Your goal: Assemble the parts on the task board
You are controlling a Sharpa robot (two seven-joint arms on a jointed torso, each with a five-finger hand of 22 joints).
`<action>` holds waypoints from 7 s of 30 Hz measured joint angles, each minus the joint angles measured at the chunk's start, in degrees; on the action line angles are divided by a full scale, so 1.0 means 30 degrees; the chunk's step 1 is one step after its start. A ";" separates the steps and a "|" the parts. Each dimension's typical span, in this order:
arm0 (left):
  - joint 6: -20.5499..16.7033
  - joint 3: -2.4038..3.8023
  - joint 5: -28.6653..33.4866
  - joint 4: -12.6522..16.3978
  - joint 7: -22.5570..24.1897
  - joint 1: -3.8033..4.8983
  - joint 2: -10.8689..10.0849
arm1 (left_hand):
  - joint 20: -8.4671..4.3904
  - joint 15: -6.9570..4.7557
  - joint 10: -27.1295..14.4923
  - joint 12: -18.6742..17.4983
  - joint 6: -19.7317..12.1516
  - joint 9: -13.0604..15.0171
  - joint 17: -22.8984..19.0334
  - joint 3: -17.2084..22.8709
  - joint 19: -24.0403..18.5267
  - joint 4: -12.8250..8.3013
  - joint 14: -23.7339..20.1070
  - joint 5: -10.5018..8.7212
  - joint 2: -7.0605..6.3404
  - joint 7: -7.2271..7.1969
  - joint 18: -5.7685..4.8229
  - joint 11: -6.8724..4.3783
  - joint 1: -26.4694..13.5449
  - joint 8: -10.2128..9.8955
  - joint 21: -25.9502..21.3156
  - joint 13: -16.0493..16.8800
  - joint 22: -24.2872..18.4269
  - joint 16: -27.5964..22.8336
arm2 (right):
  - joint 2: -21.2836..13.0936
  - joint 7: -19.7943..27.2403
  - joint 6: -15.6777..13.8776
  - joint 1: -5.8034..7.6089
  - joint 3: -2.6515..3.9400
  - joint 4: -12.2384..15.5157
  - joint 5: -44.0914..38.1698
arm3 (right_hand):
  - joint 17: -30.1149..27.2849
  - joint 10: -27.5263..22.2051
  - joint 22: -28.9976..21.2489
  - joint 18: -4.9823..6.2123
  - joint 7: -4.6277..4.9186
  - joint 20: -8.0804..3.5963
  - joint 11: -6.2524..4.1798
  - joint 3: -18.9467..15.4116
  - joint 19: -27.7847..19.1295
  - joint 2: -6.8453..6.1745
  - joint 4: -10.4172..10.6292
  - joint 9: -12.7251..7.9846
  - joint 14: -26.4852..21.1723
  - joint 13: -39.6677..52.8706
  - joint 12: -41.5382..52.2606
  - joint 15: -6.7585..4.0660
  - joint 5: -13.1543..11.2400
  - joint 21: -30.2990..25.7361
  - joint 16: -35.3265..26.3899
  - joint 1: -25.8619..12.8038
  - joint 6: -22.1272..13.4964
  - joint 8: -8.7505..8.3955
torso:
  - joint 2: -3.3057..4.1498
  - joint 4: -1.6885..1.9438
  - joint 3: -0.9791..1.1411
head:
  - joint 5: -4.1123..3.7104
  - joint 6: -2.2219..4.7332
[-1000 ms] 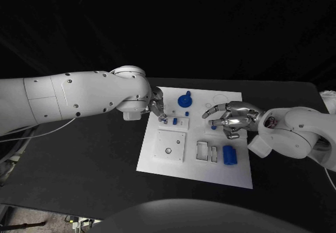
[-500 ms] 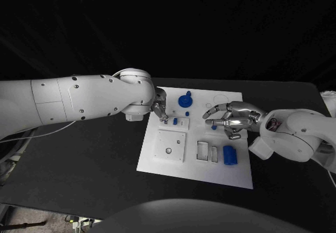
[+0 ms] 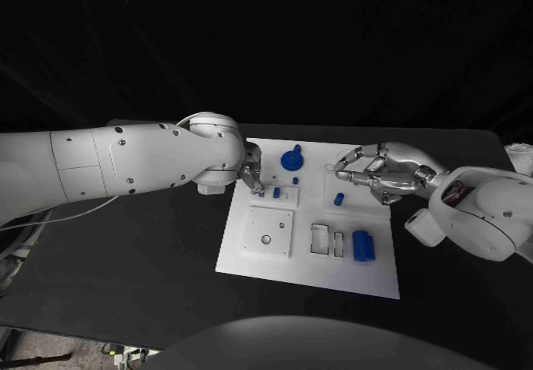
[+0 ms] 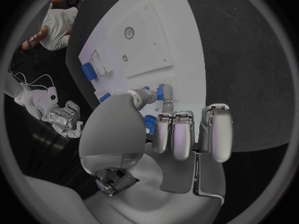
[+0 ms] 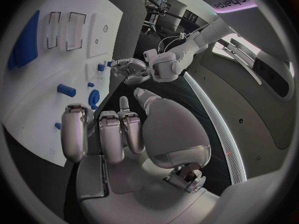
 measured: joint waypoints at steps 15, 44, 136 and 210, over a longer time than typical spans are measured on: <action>-0.0014 0.0000 0.0008 -0.0127 -0.0003 -0.0094 0.0087 | 0.0000 0.0000 -0.0001 0.0000 0.0000 -0.0024 -0.0002 -0.0053 0.0000 -0.0053 0.0000 -0.0006 0.0000 0.0000 0.0001 0.0002 0.0001 0.0000 0.0001 -0.0001 0.0000 0.0000 | -0.0212 0.0255 -0.0622 0.0117 -0.0015 0.0109 -0.0377 | -0.0003 0.0073 -0.0003 0.0001 -0.0058 0.0066 -0.0072 0.0000 0.0064 0.0201 0.0000 -0.0103 -0.0001 0.0000 -0.0002 0.0002 -0.0102 0.0000 0.0000 0.0202 0.0194 0.0000 | 0.0018 0.0027 0.0013 | -0.0079 0.0000; -0.0042 0.0008 0.0044 -0.0472 -0.0008 -0.0318 0.0257 | 0.0000 0.0000 -0.0002 0.0000 0.0000 -0.0025 -0.0005 -0.0369 0.0000 -0.0369 0.0000 0.0063 0.0203 0.0000 0.0001 0.0005 -0.0202 0.0000 -0.0382 0.0000 -0.0001 0.0000 | -0.0429 -0.0176 -0.0488 0.0110 -0.0021 0.0044 -0.0344 | -0.0007 0.0072 -0.0007 0.0005 -0.0059 -0.0006 -0.0071 -0.0421 -0.0009 0.0426 0.0421 -0.0376 -0.0002 0.0000 -0.0003 0.0004 -0.0889 -0.0155 0.0000 0.0127 0.0193 -0.0001 | 0.0018 0.0024 0.0018 | -0.0108 0.0000; -0.0729 0.0006 0.0523 -0.0702 -0.0015 -0.0641 0.0375 | 0.0276 0.0380 0.0029 0.0000 0.0492 -0.0853 -0.0004 -0.4864 -0.0001 0.0228 0.0029 -0.3708 0.1349 -0.0413 -0.0004 0.0375 -0.2169 -0.1961 -0.1106 0.0000 -0.0001 0.0000 | -0.0191 -0.0902 0.0031 -0.0124 -0.0028 -0.0463 -0.0230 | -0.0007 0.0071 -0.0007 0.0008 -0.0059 -0.0072 -0.0069 -0.0524 -0.0222 0.0650 0.0420 -0.0558 -0.0002 0.0005 -0.0004 0.0005 -0.0659 -0.0482 0.0000 0.0355 0.0192 -0.0077 | 0.0015 0.0024 0.0026 | -0.0026 0.0002; -0.8733 0.0040 -0.9320 -0.1600 1.1528 -0.0804 0.1470 | 0.0372 0.0477 -1.0500 -2.5641 0.1250 -0.7897 -0.0001 -0.8018 0.0035 -0.0094 0.0000 -0.3978 -0.1461 0.0134 0.0312 0.1361 0.7435 -0.7913 -0.2045 -1.9557 -0.0002 -0.3096 | -0.0614 -0.0413 0.0042 -0.0260 -0.0030 -0.0534 -0.0181 | -0.0002 0.0071 -0.0004 0.0009 -0.0058 -0.0070 -0.0069 -0.0577 -0.0220 0.0571 0.0365 -0.0589 -0.0002 0.0005 -0.0004 0.0005 -0.0662 -0.0480 0.0000 0.0432 0.0192 -0.0076 | 0.0049 -0.0026 -0.0024 | -0.0390 0.0002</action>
